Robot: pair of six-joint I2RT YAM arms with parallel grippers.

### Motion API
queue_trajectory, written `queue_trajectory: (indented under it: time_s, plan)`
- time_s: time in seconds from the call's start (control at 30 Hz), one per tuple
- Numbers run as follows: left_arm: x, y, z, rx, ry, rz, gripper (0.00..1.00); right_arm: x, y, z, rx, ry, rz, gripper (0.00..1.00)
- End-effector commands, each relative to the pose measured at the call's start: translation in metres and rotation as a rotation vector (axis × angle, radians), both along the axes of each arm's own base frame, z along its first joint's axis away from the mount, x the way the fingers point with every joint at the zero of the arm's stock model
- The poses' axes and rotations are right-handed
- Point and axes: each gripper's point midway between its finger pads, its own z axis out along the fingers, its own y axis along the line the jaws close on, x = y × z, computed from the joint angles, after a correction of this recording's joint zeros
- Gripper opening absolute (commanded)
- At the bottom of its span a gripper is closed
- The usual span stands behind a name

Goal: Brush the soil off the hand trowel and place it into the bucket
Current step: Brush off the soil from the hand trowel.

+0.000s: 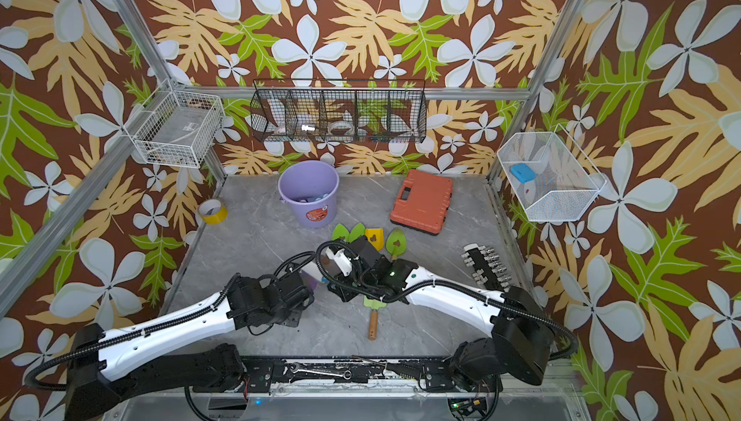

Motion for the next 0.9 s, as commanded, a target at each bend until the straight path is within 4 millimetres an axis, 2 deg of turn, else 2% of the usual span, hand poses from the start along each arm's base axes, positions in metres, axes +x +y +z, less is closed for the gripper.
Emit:
queue_trajectory:
  time_s: [0.0, 0.07, 0.1, 0.17, 0.23, 0.3, 0.4, 0.47, 0.6, 0.7, 0.8, 0.87]
  plan:
    - [0.004, 0.001, 0.005, 0.006, -0.022, 0.007, 0.00, -0.017, 0.014, -0.012, -0.005, 0.044, 0.069, 0.00]
    - [0.005, 0.002, 0.005, 0.009, -0.023, 0.007, 0.00, -0.015, 0.007, -0.037, -0.086, 0.072, 0.055, 0.00]
    - [0.005, 0.002, 0.005, 0.011, -0.024, 0.006, 0.00, -0.005, -0.003, -0.050, -0.147, 0.062, 0.013, 0.00]
    - [0.006, 0.003, 0.004, 0.015, -0.023, 0.004, 0.00, 0.015, -0.022, -0.060, -0.197, 0.048, -0.068, 0.00]
    - [0.006, 0.003, 0.004, 0.015, -0.024, 0.001, 0.00, 0.032, -0.035, -0.052, -0.187, 0.008, -0.133, 0.00]
    - [0.006, 0.004, 0.004, 0.015, -0.024, 0.006, 0.00, 0.039, -0.038, -0.035, -0.151, -0.030, -0.151, 0.00]
    - [0.006, 0.005, 0.005, 0.005, -0.026, 0.012, 0.00, 0.026, -0.027, -0.012, -0.057, -0.025, -0.096, 0.00]
    - [0.006, 0.004, 0.005, 0.002, -0.027, 0.016, 0.00, 0.012, -0.018, -0.007, -0.028, -0.021, -0.044, 0.00]
    - [0.006, 0.002, 0.004, -0.002, -0.025, 0.013, 0.00, -0.005, -0.007, -0.021, -0.029, 0.029, 0.031, 0.00]
    - [0.007, 0.002, 0.005, 0.000, -0.029, 0.012, 0.00, -0.001, -0.008, -0.037, -0.076, 0.032, 0.031, 0.00]
    - [0.006, 0.003, 0.004, 0.000, -0.024, 0.011, 0.00, 0.024, -0.023, -0.050, -0.174, -0.001, -0.074, 0.00]
    - [0.006, 0.003, 0.004, -0.004, -0.026, 0.011, 0.00, 0.045, -0.036, -0.048, -0.206, -0.042, -0.164, 0.00]
